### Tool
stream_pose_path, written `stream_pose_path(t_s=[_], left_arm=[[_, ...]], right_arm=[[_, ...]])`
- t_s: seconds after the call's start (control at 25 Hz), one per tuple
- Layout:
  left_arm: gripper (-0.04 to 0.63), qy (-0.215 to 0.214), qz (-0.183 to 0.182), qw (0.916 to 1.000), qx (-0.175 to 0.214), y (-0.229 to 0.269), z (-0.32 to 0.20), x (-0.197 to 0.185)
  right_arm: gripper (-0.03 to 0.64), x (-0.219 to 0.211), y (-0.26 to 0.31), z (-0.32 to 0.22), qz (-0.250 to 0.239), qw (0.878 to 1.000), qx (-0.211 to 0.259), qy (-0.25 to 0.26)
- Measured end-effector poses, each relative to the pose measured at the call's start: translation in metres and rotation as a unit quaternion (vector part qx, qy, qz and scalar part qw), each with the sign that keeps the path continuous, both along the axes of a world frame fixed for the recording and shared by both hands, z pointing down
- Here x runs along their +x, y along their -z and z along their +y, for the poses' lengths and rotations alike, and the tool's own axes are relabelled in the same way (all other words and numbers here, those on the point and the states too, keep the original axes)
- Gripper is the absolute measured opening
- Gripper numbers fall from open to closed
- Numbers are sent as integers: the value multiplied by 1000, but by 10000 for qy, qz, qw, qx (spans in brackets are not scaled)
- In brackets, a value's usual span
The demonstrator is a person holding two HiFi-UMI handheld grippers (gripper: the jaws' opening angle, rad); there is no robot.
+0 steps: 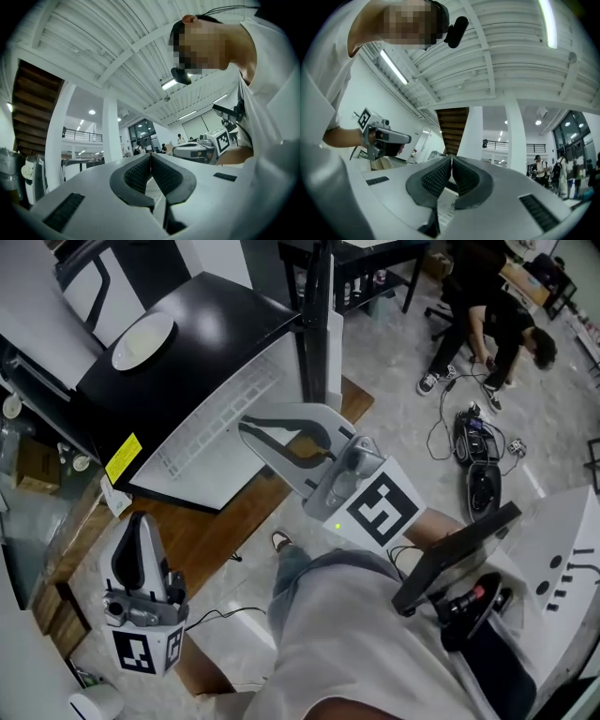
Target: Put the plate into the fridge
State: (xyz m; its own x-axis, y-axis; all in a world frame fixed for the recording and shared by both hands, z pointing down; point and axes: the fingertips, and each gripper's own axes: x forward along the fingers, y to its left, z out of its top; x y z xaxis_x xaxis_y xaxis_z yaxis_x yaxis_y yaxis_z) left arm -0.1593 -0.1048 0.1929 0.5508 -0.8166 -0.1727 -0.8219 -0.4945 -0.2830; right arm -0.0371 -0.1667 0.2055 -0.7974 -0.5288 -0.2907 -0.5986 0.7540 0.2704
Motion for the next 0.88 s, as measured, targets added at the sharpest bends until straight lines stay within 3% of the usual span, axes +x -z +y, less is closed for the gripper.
stream_pose_path(t_s=[0.16, 0.32, 0.6, 0.68, 0.88], left_arm=[[18, -69, -702, 9969, 346, 40, -51, -52], [18, -365, -905, 9940, 503, 72, -102, -99], [18, -191, -1718, 9848, -187, 56, -227, -189], [18, -192, -2025, 9787, -259, 50, -263, -206], [18, -136, -2532, 9651, -656, 45, -359, -217]], right_arm=[[19, -39, 22, -28, 464, 9984, 300, -144], [20, -87, 43, -66, 1006, 9918, 646, -460], [30, -166, 39, -130, 2315, 9653, 892, -818], [157, -185, 34, -150, 2610, 9570, 858, -936], [163, -220, 24, -189, 3432, 9268, 1091, -1067]])
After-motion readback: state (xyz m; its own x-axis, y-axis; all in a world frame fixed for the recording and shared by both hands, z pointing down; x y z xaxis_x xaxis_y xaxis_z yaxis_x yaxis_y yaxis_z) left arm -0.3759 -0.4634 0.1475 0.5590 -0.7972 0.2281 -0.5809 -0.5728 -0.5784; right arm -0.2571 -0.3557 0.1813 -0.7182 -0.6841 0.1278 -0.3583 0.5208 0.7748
